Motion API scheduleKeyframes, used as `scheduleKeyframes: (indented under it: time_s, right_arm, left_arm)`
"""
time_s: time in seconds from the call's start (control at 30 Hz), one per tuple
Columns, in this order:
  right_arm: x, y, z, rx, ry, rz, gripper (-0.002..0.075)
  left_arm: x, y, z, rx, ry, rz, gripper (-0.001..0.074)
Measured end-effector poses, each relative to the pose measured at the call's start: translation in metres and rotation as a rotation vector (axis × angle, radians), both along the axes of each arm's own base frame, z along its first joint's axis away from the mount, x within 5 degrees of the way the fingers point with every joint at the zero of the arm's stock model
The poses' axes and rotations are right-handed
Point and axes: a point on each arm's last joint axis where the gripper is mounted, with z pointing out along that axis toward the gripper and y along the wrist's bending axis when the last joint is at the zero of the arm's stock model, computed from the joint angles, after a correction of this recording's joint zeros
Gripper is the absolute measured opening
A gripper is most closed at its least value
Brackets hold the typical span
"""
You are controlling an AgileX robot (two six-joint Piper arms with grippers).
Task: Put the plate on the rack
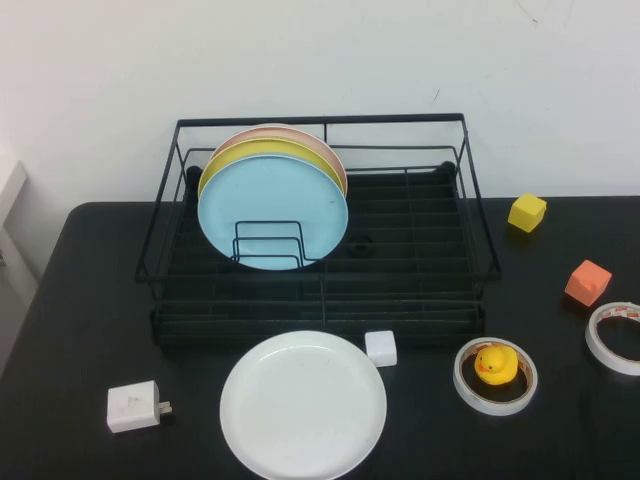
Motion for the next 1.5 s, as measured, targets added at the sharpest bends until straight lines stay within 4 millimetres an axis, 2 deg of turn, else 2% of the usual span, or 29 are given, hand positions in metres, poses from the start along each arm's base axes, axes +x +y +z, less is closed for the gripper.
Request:
scheduleKeyframes:
  time_s: [1.17,1.5]
  right_arm:
    - [0.0000,-0.0002,0.0000,-0.004,0.000,0.000,-0.0002]
    - [0.0000,-0.0040,0.0003,-0.105,-0.002,-0.009,-0.0002]
  left_arm:
    - [-0.0001,-0.0004,-0.0003,0.000,0.003,-0.007,-0.0003]
    - [-0.0001,-0.0004,-0.0003,0.000,0.003,-0.007,-0.0003]
